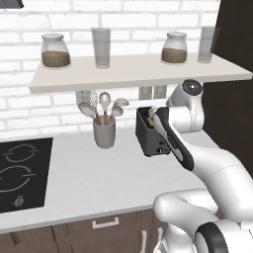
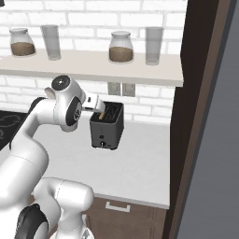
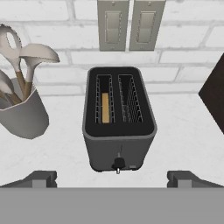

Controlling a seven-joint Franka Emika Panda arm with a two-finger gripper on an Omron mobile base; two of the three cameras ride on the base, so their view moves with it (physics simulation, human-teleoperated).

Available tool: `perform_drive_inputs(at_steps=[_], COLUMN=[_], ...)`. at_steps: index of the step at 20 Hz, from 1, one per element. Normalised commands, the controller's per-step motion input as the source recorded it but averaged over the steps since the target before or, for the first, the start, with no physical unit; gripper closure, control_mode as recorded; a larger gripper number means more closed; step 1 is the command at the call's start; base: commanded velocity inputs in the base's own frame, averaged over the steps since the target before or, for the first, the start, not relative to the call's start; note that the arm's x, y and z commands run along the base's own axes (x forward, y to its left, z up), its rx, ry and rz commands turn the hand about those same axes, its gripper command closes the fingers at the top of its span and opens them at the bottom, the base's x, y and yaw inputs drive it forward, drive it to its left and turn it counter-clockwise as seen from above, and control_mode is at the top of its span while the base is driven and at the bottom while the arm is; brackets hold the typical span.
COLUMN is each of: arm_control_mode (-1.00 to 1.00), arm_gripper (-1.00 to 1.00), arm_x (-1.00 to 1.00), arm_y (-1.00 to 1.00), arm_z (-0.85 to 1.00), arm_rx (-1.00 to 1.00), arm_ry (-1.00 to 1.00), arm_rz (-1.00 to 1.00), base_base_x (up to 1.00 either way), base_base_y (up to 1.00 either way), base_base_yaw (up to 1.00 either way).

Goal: Start the toaster. Once the lever pops up, take the bread to the plate on the dining counter.

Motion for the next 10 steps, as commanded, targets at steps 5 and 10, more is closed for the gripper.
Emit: perform_drive_inputs(at_steps=[5,10], arm_control_mode=[-1.00,-1.00], arm_gripper=[-1.00,-1.00], arm_x=[0.00,0.00], arm_y=[0.00,0.00], arm_z=[0.00,0.00], arm_rx=[0.00,0.00], arm_ry=[0.00,0.00], arm_rz=[0.00,0.00], base_base_x=[0.00,0.00], base_base_y=[0.00,0.00], base_base_yaw=[0.00,0.00])
